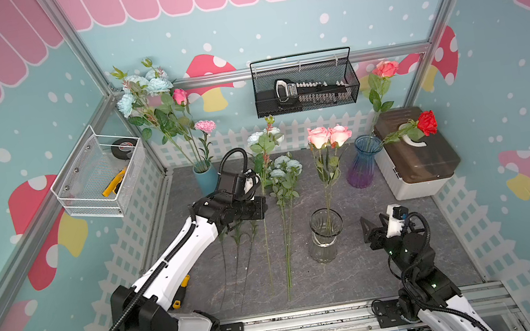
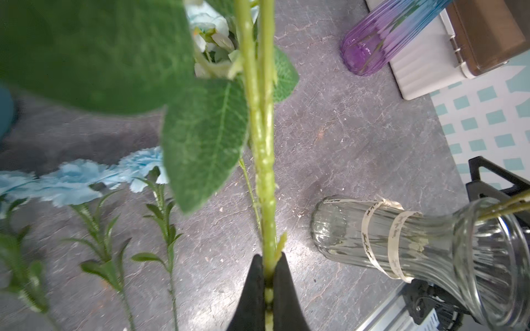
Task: Pick out blue flowers from the vase
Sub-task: Place the flower at the center of the board.
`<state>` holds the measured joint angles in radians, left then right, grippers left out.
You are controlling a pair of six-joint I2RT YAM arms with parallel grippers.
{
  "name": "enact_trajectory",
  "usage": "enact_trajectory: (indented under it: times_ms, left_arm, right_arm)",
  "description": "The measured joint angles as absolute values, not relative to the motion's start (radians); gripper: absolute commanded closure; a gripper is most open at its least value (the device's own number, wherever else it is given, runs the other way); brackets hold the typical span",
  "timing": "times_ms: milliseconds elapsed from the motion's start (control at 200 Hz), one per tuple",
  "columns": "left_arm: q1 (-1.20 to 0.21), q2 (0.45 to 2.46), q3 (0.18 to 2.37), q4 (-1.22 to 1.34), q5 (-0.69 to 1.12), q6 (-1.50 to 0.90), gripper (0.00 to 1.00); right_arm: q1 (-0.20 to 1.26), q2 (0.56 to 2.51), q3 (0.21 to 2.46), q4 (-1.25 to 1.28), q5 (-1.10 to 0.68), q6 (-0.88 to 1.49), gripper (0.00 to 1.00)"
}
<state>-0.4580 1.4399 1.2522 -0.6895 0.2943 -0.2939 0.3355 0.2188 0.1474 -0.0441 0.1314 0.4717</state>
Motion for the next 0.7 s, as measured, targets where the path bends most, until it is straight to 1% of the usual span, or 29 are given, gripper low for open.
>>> enact_trajectory:
  times_ms: [170, 310, 700]
  left_arm:
    - [-0.432, 1.590, 1.253, -0.606, 0.402, -0.305, 1.00]
    - [-0.403, 1.674, 1.255, -0.559, 0.480, -0.305, 1.00]
    - [-0.318, 1.815, 1.299, -0.567, 0.500, -0.275, 1.00]
  right_arm:
    - [0.336, 0.219, 0.147, -0.044, 0.135, 0.471, 0.29]
    - [0.336, 0.220, 0.147, -0.044, 0.139, 0.472, 0.29]
    - [0.336, 0.247, 0.147, -0.035, 0.138, 0.471, 0.29]
